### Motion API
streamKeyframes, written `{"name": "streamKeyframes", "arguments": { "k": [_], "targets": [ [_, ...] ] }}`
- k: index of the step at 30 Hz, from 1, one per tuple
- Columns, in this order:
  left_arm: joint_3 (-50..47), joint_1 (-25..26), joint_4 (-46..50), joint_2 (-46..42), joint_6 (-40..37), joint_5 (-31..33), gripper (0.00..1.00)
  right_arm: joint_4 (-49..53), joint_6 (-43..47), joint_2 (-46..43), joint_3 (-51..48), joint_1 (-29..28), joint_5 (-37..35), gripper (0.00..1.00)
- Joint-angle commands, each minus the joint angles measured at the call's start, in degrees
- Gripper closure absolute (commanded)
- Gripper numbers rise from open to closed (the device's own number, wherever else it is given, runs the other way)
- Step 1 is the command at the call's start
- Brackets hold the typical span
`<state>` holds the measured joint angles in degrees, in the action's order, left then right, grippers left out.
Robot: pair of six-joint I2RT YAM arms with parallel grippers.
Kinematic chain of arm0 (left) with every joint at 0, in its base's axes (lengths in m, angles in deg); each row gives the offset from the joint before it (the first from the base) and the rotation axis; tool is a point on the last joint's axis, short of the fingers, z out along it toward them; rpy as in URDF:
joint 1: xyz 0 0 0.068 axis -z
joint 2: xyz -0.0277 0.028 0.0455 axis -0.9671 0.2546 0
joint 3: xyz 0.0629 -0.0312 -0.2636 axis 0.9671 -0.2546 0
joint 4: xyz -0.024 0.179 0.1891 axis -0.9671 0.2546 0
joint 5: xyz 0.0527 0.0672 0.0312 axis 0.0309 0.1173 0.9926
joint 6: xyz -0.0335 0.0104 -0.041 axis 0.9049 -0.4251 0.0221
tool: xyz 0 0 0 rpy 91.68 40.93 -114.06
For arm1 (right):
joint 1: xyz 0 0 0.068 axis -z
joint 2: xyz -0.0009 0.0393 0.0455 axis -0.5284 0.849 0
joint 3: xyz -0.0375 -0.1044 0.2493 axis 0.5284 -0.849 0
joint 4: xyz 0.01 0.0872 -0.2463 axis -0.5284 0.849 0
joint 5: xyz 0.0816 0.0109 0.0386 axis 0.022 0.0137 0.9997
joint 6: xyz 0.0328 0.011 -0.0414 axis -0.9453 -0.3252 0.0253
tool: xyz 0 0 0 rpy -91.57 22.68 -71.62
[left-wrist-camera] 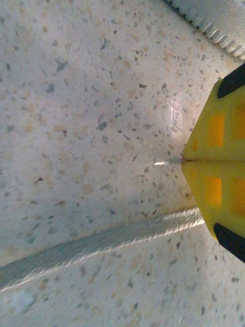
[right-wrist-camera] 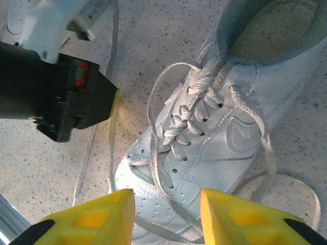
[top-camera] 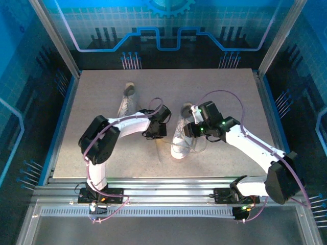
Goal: Tie the shoes
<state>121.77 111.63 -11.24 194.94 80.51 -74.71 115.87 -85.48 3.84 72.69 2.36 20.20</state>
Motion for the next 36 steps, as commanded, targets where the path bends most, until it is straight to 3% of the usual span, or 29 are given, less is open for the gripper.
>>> {"name": "streamKeyframes", "arguments": {
  "k": [1,5,10,18,20,27,36],
  "targets": [
    [-2.94,-0.71,-9.62,-7.1,-13.13,-2.88,1.0,-4.26,-2.24,1.2,-3.22,0.43,2.51,0.6],
    [-7.32,-1.44,-17.96,-12.45,-23.52,-7.03,1.0,-7.2,-2.57,3.11,-4.37,0.24,4.05,0.57],
    [-11.27,-4.77,-26.04,-14.14,-33.89,-22.5,1.0,-8.63,-1.96,6.12,-4.66,-0.88,3.63,0.56],
    [-13.88,-5.47,-31.67,-13.79,-44.56,-27.75,1.0,-9.52,0.15,9.75,-4.67,-3.37,0.21,0.57],
    [-14.16,-5.7,-31.82,-13.56,-47.4,-30.33,1.0,-9.89,0.72,10.4,-4.81,-4.02,-1.17,0.61],
    [-15.6,-7.2,-32.69,-12.89,-52.66,-33.45,1.0,-11.36,2.78,6.98,-6.02,-5.82,-4.26,0.98],
    [-15.2,-6.99,-31.34,-12.39,-60.4,-32.9,1.0,-10.3,3.22,1.04,-6.25,-3.95,-2.85,1.0]
  ]
}}
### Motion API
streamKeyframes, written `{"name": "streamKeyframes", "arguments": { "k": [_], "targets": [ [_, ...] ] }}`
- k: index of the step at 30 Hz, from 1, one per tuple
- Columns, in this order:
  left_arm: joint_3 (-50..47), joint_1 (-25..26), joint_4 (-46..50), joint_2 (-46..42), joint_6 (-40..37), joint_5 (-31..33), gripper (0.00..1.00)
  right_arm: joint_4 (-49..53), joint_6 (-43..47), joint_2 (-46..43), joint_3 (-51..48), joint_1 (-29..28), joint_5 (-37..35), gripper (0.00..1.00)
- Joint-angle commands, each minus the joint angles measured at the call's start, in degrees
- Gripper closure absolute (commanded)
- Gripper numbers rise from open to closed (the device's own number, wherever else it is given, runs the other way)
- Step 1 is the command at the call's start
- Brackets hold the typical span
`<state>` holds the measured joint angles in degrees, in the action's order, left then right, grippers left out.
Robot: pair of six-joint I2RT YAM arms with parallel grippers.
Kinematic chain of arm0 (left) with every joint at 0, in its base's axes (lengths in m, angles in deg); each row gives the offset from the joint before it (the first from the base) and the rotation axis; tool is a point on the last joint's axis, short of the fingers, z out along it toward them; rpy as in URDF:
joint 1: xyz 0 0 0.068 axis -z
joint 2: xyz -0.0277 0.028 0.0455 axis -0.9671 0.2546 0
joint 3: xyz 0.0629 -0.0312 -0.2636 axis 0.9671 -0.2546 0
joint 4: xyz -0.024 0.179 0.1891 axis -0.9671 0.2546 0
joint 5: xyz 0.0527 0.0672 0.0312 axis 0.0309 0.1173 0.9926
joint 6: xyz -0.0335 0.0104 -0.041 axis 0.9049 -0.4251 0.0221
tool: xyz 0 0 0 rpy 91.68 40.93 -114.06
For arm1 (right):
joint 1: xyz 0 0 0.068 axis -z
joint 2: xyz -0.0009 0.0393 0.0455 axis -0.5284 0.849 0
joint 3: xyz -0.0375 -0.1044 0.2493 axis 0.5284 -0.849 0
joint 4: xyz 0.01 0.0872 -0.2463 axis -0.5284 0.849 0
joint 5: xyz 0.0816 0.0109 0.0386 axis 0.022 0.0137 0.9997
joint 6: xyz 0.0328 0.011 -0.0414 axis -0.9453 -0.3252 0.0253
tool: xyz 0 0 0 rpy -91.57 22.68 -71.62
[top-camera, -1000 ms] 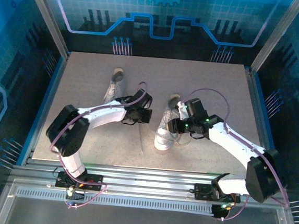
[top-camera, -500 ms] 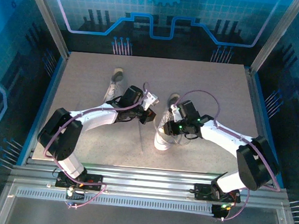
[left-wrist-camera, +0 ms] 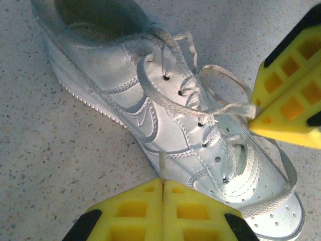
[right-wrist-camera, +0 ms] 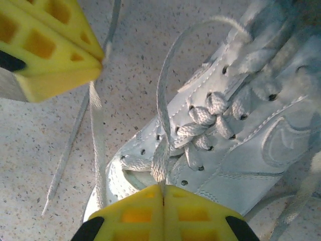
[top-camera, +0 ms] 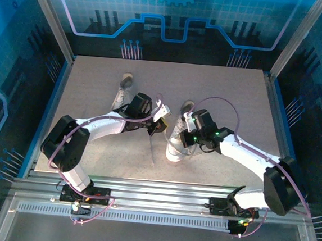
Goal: Tie the shoes
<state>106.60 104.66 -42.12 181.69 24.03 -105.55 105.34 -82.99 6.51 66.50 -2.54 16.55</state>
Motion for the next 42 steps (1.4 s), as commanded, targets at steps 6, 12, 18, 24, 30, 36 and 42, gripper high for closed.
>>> {"name": "streamKeyframes", "arguments": {
  "k": [6,12,18,24,30,36,42],
  "targets": [
    [2.07,2.73,-1.05,2.82,-7.14,-0.9,1.0,0.43,-0.63,-2.82,0.8,2.91,4.38,1.0],
    [3.9,4.05,-4.12,5.62,-5.85,-2.05,1.0,-0.68,-1.48,-3.12,1.07,3.83,8.89,1.0],
    [3.67,4.62,-10.77,6.29,-3.39,-2.85,1.0,-3.11,-1.78,-0.97,0.8,3.86,15.01,1.0],
    [1.59,4.69,-16.75,6.13,-3.16,-5.64,1.0,-7.55,-4.24,0.08,-0.53,5.42,21.65,1.0],
    [-0.24,4.6,-20.14,6.06,-3.1,-6.22,1.0,-8.05,-6.54,-1.25,-0.81,7.8,23.78,0.75],
    [-1.27,4.39,-21.35,6.06,-3.41,-6.31,1.0,-6.97,-13.44,-5.49,-1.36,13.34,22.39,0.61],
    [-1.85,4.3,-22.72,6.05,-3.45,-6.39,1.0,-5.64,-17.25,-4.8,0.19,14.76,18.4,0.61]
  ]
}}
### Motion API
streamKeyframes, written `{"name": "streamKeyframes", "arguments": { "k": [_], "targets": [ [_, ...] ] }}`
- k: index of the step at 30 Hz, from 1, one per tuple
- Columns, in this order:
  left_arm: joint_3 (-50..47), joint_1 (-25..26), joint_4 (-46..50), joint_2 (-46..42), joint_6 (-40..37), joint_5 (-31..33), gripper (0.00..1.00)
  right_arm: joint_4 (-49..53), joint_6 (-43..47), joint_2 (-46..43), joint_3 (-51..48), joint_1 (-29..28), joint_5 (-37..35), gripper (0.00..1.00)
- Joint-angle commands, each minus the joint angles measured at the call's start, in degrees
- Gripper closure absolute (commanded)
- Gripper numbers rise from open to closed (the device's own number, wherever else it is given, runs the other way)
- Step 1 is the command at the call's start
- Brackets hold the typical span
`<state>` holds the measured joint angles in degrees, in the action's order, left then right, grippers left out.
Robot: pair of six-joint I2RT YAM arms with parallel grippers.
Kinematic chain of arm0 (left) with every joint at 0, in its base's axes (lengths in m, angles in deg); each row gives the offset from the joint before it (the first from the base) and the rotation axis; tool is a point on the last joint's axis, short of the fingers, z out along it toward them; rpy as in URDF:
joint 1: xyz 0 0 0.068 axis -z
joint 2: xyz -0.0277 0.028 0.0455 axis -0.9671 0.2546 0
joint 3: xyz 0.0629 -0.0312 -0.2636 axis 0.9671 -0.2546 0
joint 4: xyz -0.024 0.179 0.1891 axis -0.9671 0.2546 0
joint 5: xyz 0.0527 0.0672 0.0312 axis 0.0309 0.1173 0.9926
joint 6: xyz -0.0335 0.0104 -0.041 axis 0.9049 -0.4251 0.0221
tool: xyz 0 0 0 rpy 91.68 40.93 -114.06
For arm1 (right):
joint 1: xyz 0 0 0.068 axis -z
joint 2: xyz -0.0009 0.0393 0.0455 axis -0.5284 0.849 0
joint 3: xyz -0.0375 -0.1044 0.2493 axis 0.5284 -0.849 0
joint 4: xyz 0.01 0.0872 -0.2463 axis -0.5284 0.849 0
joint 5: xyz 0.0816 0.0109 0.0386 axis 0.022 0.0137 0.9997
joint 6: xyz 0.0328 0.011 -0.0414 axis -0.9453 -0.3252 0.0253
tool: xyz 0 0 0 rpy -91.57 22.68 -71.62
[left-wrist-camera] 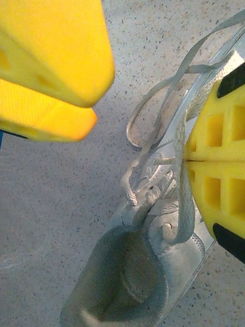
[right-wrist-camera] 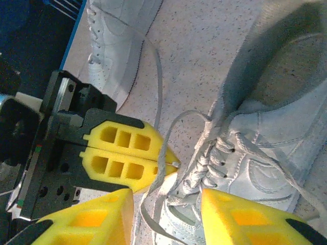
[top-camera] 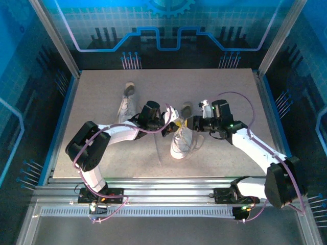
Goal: Tie the shoes
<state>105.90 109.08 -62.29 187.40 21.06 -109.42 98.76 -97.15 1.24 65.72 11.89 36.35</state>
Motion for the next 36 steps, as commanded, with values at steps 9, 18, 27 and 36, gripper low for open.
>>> {"name": "streamKeyframes", "arguments": {
  "k": [9,18,27,36],
  "targets": [
    [-1.13,-0.34,-3.06,0.54,-0.47,-2.96,1.0,0.06,-3.31,6.57,4.44,-1.16,-1.07,0.63],
    [-1.1,-0.36,-2.94,0.87,-0.58,-3.27,1.0,-0.05,-3.05,8.65,4.9,-1.65,-0.63,0.63],
    [-0.85,-0.34,-2.71,0.96,-0.66,-3.62,1.0,0.08,-2.09,11.79,7.99,-2.09,0.05,0.65],
    [-1.11,-0.37,-2.77,0.69,-0.89,-3.25,1.0,1.5,-1.56,12.48,8.93,-2.84,-0.69,0.93]
  ]
}}
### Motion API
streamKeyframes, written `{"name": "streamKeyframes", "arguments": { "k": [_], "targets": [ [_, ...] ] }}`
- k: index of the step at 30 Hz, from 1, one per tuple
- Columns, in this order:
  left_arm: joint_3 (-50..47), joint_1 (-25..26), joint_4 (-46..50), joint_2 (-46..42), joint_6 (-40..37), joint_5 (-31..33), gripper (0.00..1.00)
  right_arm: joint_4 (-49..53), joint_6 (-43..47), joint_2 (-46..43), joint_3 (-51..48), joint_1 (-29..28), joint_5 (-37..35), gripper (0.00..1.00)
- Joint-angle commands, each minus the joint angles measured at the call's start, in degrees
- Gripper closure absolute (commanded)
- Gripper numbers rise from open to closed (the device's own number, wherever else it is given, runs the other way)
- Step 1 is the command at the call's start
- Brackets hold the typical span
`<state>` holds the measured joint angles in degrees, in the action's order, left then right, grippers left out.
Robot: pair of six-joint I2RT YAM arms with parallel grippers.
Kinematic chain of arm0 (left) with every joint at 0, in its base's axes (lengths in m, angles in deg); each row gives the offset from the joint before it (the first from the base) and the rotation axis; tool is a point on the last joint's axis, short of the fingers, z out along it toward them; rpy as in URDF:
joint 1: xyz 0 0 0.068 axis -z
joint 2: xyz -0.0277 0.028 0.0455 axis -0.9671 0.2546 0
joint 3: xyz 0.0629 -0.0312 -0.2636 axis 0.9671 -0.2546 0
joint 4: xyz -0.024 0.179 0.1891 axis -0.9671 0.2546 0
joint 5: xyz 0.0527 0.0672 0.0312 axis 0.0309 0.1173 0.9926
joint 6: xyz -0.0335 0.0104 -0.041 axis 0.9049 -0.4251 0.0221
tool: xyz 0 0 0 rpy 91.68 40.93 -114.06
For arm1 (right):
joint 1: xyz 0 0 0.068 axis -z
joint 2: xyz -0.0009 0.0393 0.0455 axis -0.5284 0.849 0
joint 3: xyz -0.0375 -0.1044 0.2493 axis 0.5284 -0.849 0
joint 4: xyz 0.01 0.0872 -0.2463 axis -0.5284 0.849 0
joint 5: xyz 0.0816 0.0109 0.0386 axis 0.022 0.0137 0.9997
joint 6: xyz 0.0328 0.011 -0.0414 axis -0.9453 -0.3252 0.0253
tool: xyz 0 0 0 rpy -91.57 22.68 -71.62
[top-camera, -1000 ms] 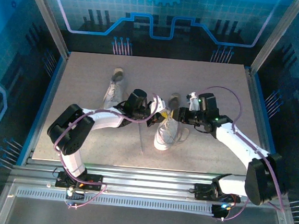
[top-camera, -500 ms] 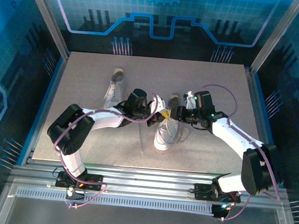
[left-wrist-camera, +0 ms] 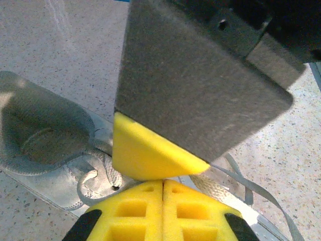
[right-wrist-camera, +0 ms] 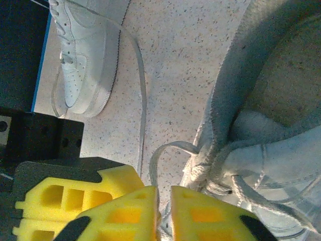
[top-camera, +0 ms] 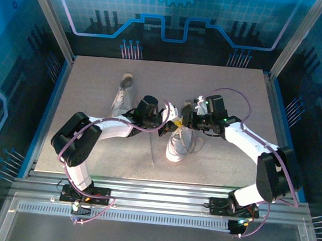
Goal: Tie the shoes
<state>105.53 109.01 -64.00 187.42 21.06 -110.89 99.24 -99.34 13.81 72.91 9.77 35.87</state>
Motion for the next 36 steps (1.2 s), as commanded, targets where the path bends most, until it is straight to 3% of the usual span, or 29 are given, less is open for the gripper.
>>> {"name": "streamKeyframes", "arguments": {
  "k": [1,7,11,15,20,25,30,36],
  "targets": [
    [-0.82,-0.27,-0.99,0.59,-1.0,-1.77,1.0,1.35,0.84,-0.35,1.82,-0.77,-0.64,0.97],
    [-1.89,-0.49,-1.59,-0.41,-1.09,-0.86,1.0,6.79,4.48,-3.73,4.28,-1.56,-5.46,1.0],
    [-3.9,-1.48,-2.97,-2.07,-0.09,-0.23,0.77,12.11,7.83,-5.82,7.44,-2.09,-8.66,1.0],
    [-7.22,-3.47,-3.27,-4.96,0.88,1.04,0.66,16.58,10.48,-8.12,10.14,-3.12,-12.38,1.0],
    [-10.84,-5.29,-2.53,-10.74,2.17,1.75,0.62,20.68,13.3,-10.17,14.11,-4.6,-14.87,1.0],
    [-8.61,-3.05,-1.18,-14.42,4.17,0.96,0.59,21.75,15.05,-11.04,17.66,-6.29,-13.77,1.0],
    [-4.08,1.4,-3.01,-11.63,6.38,0.37,0.57,22.0,15.43,-10.25,19.23,-7.72,-13.2,1.0],
    [-1.59,2.7,-7.64,-6.33,10.23,0.92,0.57,21.92,15.11,-9.91,18.9,-8.29,-11.62,1.0]
  ]
}}
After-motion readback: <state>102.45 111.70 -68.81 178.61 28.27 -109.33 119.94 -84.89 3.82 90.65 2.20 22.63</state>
